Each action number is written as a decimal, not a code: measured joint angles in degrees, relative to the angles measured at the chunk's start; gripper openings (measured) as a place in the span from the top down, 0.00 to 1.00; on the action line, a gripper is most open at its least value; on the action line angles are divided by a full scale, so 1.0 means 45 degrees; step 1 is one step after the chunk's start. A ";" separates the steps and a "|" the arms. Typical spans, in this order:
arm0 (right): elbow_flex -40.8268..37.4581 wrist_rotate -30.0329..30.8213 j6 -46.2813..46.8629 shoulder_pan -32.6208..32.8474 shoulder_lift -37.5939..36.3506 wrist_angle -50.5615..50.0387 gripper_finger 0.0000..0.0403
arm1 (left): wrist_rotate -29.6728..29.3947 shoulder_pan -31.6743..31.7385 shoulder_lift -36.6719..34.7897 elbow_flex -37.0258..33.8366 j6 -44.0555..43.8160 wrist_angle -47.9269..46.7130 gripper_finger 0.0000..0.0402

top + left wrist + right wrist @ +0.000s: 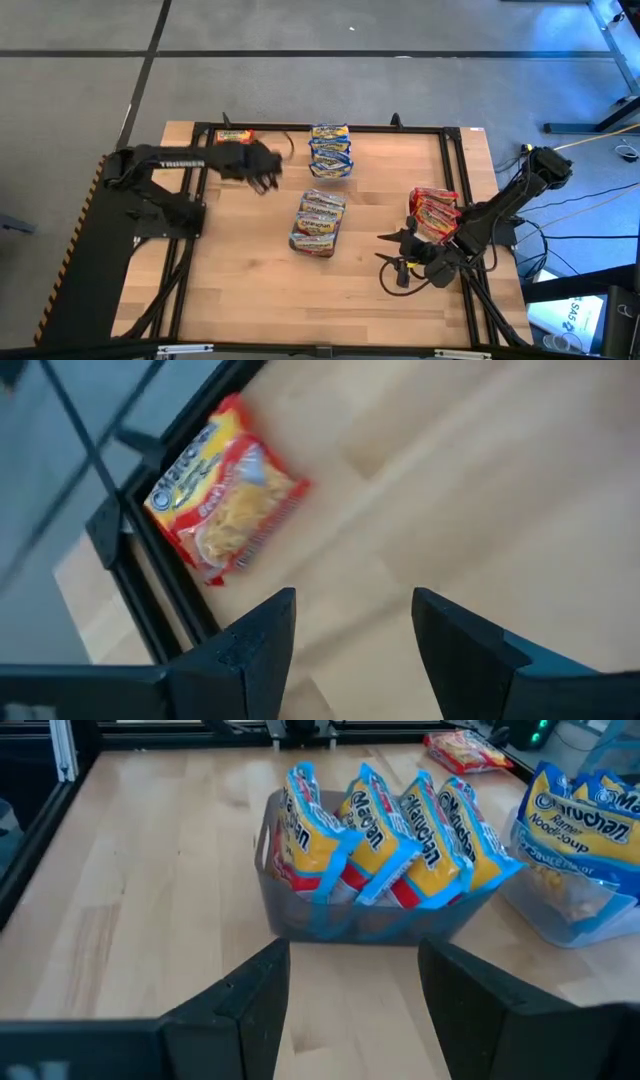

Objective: Sort Maruchan noodles
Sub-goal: Put the red noodle pack into the white bin

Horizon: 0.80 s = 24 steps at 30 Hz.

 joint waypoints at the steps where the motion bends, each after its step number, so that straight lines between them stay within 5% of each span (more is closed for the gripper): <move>1: 0.0003 0.0003 -0.0050 0.0000 0.0000 0.0031 0.51 | 0.0039 0.0768 -0.0118 -0.0393 0.0380 0.0507 0.51; 7: 0.0003 0.0557 -0.0332 0.0000 0.0000 0.0003 0.51 | 0.1417 0.5077 0.0038 -0.1788 0.2054 0.3439 0.52; 13: 0.0003 0.0570 -0.0332 0.0000 0.0000 -0.0002 0.51 | 0.2144 0.7959 0.1106 -0.1926 0.3645 0.5287 0.66; 24: 0.0013 0.1067 -0.0332 0.0000 0.0000 -0.0012 0.51 | 0.2473 0.9590 0.3027 -0.1921 0.4711 0.6827 0.98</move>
